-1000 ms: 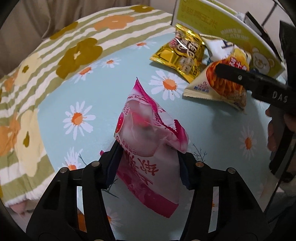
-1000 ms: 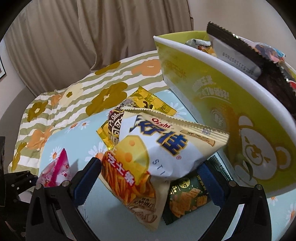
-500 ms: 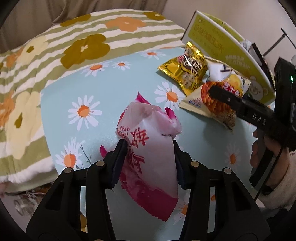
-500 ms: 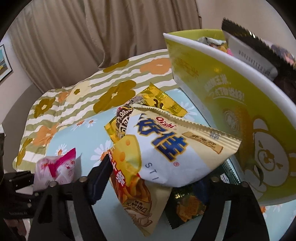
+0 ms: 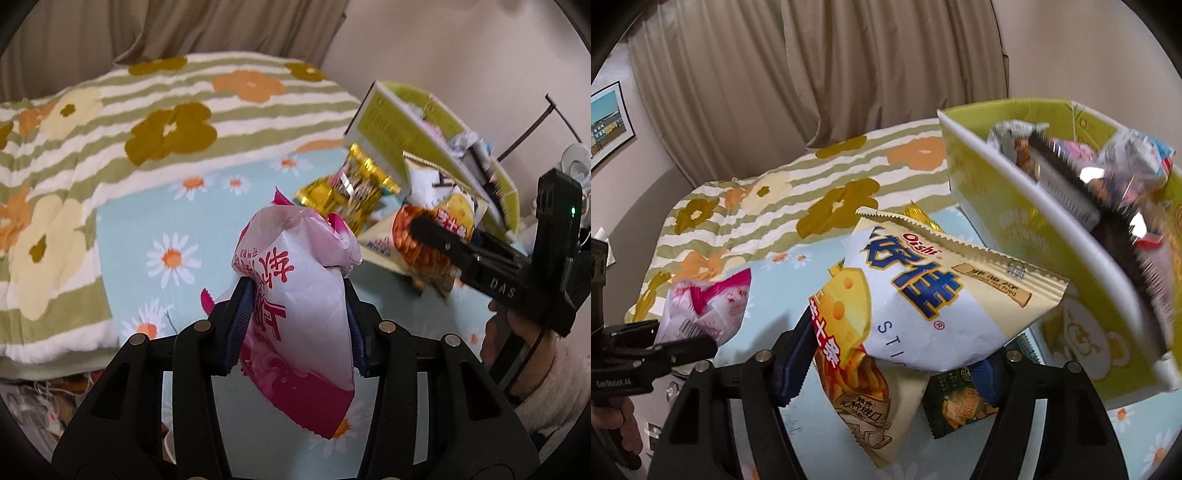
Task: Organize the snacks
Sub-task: 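Carry both bags over the yellow box and open both tools to drop them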
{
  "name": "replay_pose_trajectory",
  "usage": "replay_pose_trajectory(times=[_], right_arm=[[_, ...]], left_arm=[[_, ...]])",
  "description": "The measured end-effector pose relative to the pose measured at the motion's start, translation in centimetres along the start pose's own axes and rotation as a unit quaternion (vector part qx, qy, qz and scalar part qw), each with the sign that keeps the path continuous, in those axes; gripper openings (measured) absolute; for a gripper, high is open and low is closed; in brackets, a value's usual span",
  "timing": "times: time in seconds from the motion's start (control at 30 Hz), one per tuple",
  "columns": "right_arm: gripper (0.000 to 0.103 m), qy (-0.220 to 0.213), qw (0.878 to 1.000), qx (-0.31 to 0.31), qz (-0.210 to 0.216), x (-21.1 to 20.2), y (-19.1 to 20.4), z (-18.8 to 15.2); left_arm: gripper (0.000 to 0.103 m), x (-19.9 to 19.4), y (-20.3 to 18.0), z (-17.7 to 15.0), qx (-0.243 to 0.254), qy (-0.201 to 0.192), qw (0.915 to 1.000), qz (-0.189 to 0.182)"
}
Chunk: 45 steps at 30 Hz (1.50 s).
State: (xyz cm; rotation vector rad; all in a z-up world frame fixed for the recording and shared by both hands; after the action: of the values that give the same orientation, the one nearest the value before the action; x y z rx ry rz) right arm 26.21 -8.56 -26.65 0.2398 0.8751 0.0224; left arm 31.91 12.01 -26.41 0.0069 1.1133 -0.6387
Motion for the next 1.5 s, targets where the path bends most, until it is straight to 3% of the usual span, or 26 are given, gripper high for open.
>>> replay_pose_trajectory(times=[0.33,0.5,0.63,0.97,1.2,1.27,1.33,1.5], right_arm=[[0.068,-0.051,0.998,-0.024,0.026,-8.1,0.6,3.3],[0.068,-0.078,0.996,-0.024,0.043,-12.1,-1.5,5.6],[0.068,-0.091,0.994,-0.029,0.05,-14.8,-5.3,7.4],[0.068,-0.063,0.994,-0.058,0.061,-16.9,-16.4,10.4],[0.068,-0.029,0.995,-0.065,0.076,-15.6,-21.8,11.6],[0.068,-0.02,0.994,-0.066,0.082,-15.3,-22.7,11.6],[0.068,-0.006,0.994,-0.063,0.09,-14.6,-23.4,11.4],[0.068,0.019,0.993,-0.057,0.101,-13.3,-24.5,10.8]], left_arm=[[0.042,-5.8,-5.2,4.8,0.026,-0.075,0.9968,-0.01],[0.042,-7.6,-9.8,7.4,0.041,-0.107,0.9933,-0.016],[0.042,-7.6,-14.0,9.1,0.049,-0.125,0.9908,-0.015],[0.042,-2.2,-24.6,13.8,0.022,-0.139,0.9897,-0.027],[0.042,4.0,-28.7,17.0,0.01,-0.105,0.9943,-0.01],[0.052,5.6,-29.2,17.8,0.004,-0.091,0.9957,0.016],[0.103,6.6,-29.3,18.1,-0.004,-0.078,0.9962,0.038],[0.103,7.8,-29.4,17.7,-0.003,-0.042,0.9981,0.045]])
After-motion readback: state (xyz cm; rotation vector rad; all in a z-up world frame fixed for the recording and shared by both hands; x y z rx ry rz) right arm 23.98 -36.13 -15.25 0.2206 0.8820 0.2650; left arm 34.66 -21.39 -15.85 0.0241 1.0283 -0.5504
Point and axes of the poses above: each gripper's, at about its wrist camera, not at the fingertips, and x roughly the way its jaws point, y to its left, z to its top, the point moved 4 cm from there along x, roughly the way its jaws point, and after that the axes turned 5 degrees about y, right-handed, at the moved point
